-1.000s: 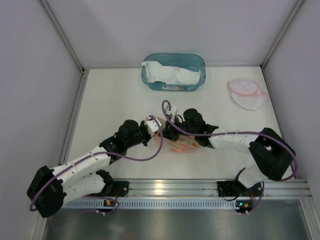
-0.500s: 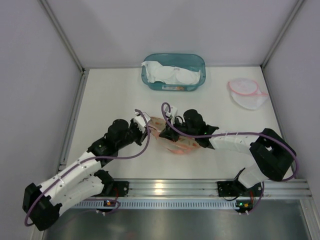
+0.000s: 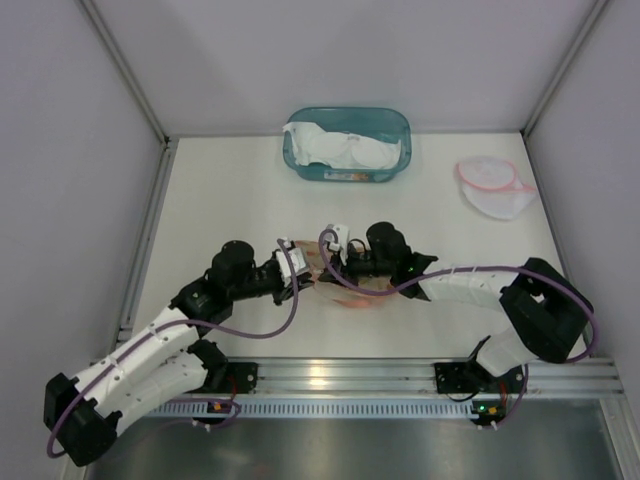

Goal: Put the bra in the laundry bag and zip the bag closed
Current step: Zip the zipper on the laundry bag.

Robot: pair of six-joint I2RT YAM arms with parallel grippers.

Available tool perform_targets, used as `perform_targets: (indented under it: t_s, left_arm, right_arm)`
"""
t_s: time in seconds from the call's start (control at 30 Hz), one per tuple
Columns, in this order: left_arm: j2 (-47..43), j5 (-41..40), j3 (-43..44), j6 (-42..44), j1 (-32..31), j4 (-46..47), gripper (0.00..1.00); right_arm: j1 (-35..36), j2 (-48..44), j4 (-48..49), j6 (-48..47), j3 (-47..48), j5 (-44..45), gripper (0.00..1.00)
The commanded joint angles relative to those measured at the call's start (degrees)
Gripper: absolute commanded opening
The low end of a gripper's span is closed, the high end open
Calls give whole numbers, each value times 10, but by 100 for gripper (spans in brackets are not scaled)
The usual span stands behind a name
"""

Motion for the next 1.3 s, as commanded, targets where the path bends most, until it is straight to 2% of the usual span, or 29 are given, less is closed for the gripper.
perform_targets:
  t_s: [0.0, 0.17, 0.37, 0.53, 0.7, 1.0, 1.27]
  left_arm:
    - [-39, 75, -24, 101, 3, 22, 27]
    - [-29, 86, -23, 146, 5, 43, 27]
    - [27, 148, -12, 187, 11, 72, 27]
    - [71, 162, -1, 195, 17, 94, 40]
    - [73, 146, -9, 188, 19, 134, 40]
    - [35, 148, -12, 193, 20, 128, 41]
    - [54, 151, -4, 231, 20, 109, 40]
  right_arm:
    - [6, -28, 22, -59, -8, -58, 0]
    - [6, -33, 30, -105, -17, -70, 0]
    - [6, -43, 21, -151, -16, -94, 0]
    - [7, -59, 13, -164, -21, -102, 0]
    - [11, -70, 9, -169, -32, -105, 0]
    - [11, -68, 12, -151, -38, -105, 0]
    - [12, -72, 9, -148, -36, -105, 0]
